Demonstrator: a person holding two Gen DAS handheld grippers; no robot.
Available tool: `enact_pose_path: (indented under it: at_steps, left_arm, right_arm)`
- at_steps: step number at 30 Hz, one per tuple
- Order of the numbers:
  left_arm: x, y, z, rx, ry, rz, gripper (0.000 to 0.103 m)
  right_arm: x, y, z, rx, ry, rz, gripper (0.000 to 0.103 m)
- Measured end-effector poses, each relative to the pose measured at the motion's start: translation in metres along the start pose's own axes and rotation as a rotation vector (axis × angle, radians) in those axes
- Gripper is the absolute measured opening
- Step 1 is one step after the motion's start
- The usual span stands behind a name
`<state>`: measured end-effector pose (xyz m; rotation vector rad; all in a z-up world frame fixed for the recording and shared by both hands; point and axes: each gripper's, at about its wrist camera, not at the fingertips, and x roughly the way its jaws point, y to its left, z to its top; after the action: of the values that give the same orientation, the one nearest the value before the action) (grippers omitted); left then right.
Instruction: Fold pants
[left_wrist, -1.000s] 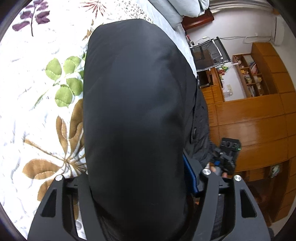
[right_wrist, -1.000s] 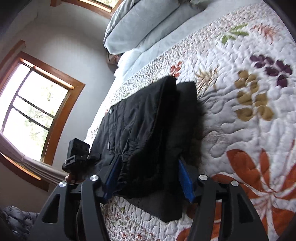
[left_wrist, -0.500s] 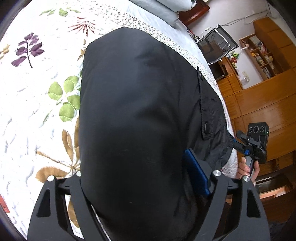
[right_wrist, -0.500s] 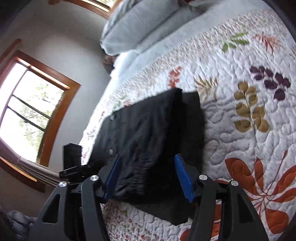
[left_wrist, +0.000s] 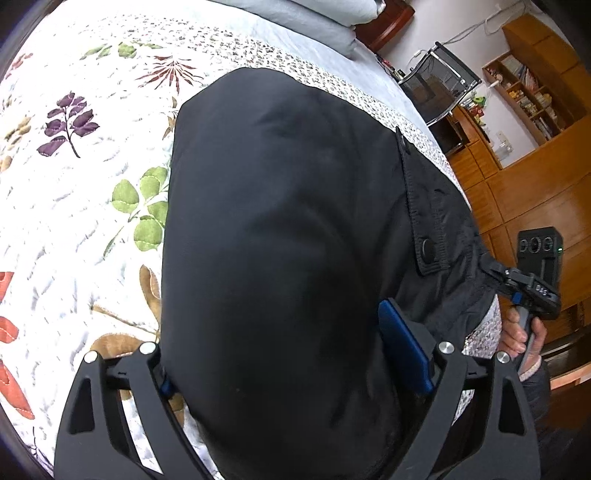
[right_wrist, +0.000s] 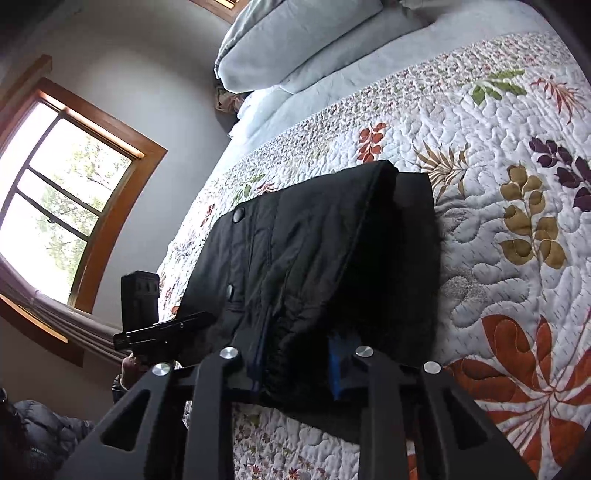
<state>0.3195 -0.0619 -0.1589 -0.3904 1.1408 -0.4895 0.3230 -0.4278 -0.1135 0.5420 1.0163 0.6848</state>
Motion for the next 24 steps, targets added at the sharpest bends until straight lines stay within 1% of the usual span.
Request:
enact_pose_path:
  at_steps: [4, 7, 12, 18, 19, 21, 22, 24]
  left_arm:
    - [0.000, -0.009, 0.000, 0.033, -0.009, 0.018, 0.091]
    - [0.001, -0.012, -0.001, 0.052, -0.017, 0.036, 0.091]
    - [0.001, -0.010, -0.003, 0.055, -0.019, 0.040, 0.091]
    - [0.000, -0.008, -0.008, 0.061, -0.022, 0.045, 0.091]
    - [0.000, -0.008, -0.008, 0.060, -0.021, 0.045, 0.091]
    - [0.000, -0.009, -0.009, 0.061, -0.021, 0.045, 0.091]
    - [0.000, -0.008, -0.009, 0.061, -0.021, 0.043, 0.091]
    - [0.001, -0.005, -0.009, 0.052, -0.017, 0.038, 0.092]
  right_arm:
    - [-0.006, 0.000, -0.003, -0.006, -0.012, -0.010, 0.026]
    - [-0.005, -0.009, -0.006, 0.014, -0.015, -0.015, 0.026]
    - [0.006, -0.024, -0.005, 0.052, -0.011, -0.006, 0.026]
    - [0.009, -0.029, -0.007, 0.061, -0.010, -0.001, 0.027]
    - [0.009, -0.028, -0.007, 0.053, -0.013, -0.001, 0.034]
    - [0.007, -0.027, -0.008, 0.046, -0.017, -0.019, 0.042]
    - [0.006, -0.027, -0.010, 0.047, -0.018, -0.018, 0.053]
    - [-0.001, -0.026, -0.011, 0.059, -0.033, 0.004, 0.062]
